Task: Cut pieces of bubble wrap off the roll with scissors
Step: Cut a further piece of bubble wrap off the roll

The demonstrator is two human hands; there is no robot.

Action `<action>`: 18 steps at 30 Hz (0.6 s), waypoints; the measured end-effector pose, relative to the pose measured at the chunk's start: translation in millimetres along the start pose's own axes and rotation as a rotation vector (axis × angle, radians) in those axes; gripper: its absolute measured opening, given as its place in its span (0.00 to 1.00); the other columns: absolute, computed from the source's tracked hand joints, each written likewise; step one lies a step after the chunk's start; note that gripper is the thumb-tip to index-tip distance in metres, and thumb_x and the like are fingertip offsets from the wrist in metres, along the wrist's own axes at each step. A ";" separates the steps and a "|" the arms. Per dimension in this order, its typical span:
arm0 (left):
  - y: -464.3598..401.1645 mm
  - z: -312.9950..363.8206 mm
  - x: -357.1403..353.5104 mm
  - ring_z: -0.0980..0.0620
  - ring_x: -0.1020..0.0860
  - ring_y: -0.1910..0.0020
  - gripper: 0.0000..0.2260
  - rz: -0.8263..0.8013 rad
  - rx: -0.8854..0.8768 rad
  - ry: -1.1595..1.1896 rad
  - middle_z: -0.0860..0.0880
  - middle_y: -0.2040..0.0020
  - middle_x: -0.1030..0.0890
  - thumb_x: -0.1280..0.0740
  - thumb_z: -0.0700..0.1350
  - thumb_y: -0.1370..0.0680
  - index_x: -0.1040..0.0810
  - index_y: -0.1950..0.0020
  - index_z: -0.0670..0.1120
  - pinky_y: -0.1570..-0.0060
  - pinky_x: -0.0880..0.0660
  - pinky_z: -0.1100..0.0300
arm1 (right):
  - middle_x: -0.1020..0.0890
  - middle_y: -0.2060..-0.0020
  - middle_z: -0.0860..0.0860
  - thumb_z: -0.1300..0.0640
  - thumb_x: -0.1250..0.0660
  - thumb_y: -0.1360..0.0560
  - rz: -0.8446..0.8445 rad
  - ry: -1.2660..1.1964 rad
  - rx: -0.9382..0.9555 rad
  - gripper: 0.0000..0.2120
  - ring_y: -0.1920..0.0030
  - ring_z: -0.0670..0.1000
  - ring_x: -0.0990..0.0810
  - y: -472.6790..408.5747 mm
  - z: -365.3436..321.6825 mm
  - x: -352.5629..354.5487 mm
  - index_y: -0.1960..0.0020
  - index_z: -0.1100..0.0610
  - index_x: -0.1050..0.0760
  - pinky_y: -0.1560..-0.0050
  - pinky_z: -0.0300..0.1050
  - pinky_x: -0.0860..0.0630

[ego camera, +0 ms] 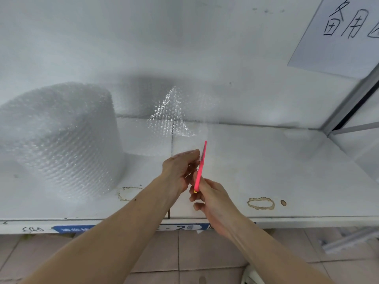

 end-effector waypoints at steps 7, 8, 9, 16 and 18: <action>-1.1 -0.4 -0.3 0.50 0.22 0.68 0.06 -0.015 0.005 0.014 0.44 0.65 0.19 0.25 0.33 0.30 0.18 0.56 0.39 0.57 0.23 0.55 | 0.25 0.64 0.52 0.45 0.38 0.21 0.010 -0.023 0.017 0.18 0.64 0.49 0.26 -2.0 -3.2 2.9 0.53 0.60 0.23 0.65 0.41 0.30; -1.6 -1.0 -0.2 0.50 0.22 0.69 0.05 -0.011 0.011 0.011 0.45 0.66 0.19 0.25 0.34 0.30 0.19 0.57 0.39 0.58 0.23 0.55 | 0.25 0.64 0.52 0.45 0.38 0.21 0.011 -0.017 0.020 0.18 0.64 0.49 0.27 -2.0 -3.6 2.8 0.53 0.60 0.23 0.65 0.41 0.30; -1.3 -1.7 -0.2 0.50 0.22 0.69 0.05 -0.007 0.022 0.012 0.45 0.66 0.19 0.25 0.35 0.31 0.19 0.57 0.40 0.59 0.23 0.56 | 0.25 0.64 0.52 0.45 0.38 0.20 0.010 -0.011 0.021 0.18 0.64 0.49 0.27 -1.8 -3.6 2.6 0.54 0.60 0.23 0.64 0.41 0.30; -7.7 -5.7 -3.2 0.53 0.24 0.72 0.12 -0.032 0.114 0.166 0.48 0.70 0.21 0.20 0.45 0.35 0.20 0.61 0.41 0.59 0.25 0.59 | 0.25 0.63 0.52 0.43 0.38 0.21 -0.009 0.021 0.011 0.19 0.62 0.50 0.27 0.8 1.0 -2.8 0.54 0.59 0.23 0.63 0.42 0.30; -7.9 -4.9 -3.3 0.53 0.26 0.72 0.08 -0.023 0.103 0.170 0.47 0.71 0.21 0.23 0.41 0.30 0.20 0.60 0.40 0.57 0.26 0.59 | 0.25 0.63 0.52 0.43 0.38 0.21 -0.007 0.027 0.010 0.19 0.63 0.49 0.27 1.3 1.6 -3.5 0.55 0.59 0.23 0.64 0.41 0.30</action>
Point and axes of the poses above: each hand's wrist, its own y-axis away from the middle knuckle, its own x-axis out of the back of the hand, z = x × y, the point moved 9 cm from there along -y, towards the middle knuckle
